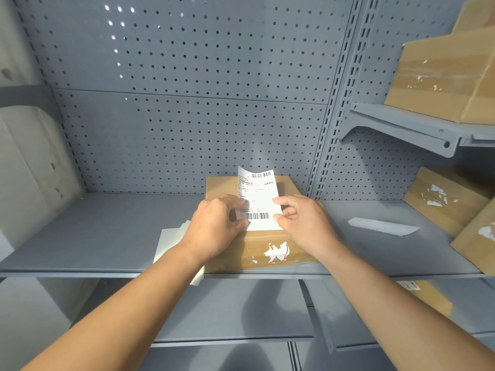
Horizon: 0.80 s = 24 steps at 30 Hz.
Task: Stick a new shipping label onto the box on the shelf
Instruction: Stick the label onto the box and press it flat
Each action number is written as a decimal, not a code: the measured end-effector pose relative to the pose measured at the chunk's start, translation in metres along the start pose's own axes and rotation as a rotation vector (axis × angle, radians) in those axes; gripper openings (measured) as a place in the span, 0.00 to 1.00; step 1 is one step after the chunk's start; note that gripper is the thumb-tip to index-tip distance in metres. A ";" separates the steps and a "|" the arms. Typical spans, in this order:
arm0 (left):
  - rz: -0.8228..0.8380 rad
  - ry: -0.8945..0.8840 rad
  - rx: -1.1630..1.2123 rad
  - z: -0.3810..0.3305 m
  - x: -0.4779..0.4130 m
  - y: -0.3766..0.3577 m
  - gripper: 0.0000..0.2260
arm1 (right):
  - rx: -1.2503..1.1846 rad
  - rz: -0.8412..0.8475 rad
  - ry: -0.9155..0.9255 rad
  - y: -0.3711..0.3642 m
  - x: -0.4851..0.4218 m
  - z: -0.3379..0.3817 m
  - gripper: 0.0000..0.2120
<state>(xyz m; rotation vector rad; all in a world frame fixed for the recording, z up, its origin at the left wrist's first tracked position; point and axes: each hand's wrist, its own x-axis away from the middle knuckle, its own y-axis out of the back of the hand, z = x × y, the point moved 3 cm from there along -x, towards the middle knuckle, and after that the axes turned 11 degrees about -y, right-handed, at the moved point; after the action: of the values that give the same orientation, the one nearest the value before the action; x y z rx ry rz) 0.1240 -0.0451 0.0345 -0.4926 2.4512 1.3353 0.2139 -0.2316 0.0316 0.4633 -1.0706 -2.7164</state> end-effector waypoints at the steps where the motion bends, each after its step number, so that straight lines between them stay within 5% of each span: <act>1: -0.002 -0.017 -0.005 -0.001 0.001 0.001 0.21 | -0.014 -0.015 0.016 -0.001 0.000 0.000 0.15; 11: -0.081 -0.118 -0.068 -0.005 0.010 -0.001 0.14 | 0.074 -0.068 0.216 -0.009 0.000 0.001 0.15; 17: -0.022 -0.042 -0.089 0.002 0.008 -0.007 0.21 | 0.134 -0.018 0.096 -0.004 -0.003 -0.002 0.20; 21: 0.085 -0.036 -0.150 0.008 0.013 -0.014 0.26 | 0.401 0.076 0.004 -0.005 0.000 0.001 0.30; 24: 0.126 -0.005 -0.130 0.011 0.014 -0.011 0.20 | 0.505 0.152 -0.066 -0.001 0.005 0.002 0.37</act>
<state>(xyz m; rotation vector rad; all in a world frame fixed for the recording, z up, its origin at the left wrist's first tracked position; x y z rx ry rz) 0.1170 -0.0436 0.0152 -0.3696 2.4381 1.5512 0.2085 -0.2314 0.0309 0.3434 -1.7403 -2.3282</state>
